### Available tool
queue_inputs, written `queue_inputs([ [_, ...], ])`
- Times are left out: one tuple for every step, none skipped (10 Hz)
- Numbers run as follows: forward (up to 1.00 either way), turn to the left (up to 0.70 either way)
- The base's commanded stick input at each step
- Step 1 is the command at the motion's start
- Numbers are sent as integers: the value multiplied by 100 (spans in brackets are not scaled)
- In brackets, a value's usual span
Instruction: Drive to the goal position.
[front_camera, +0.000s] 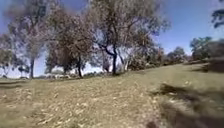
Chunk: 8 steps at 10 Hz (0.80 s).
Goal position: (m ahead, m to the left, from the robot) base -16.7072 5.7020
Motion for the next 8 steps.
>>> queue_inputs([
  [100,-27],
  [100,-27],
  [100,-27],
  [100,-27],
  [100,-27],
  [100,-27],
  [100,-27],
  [100,-27],
])
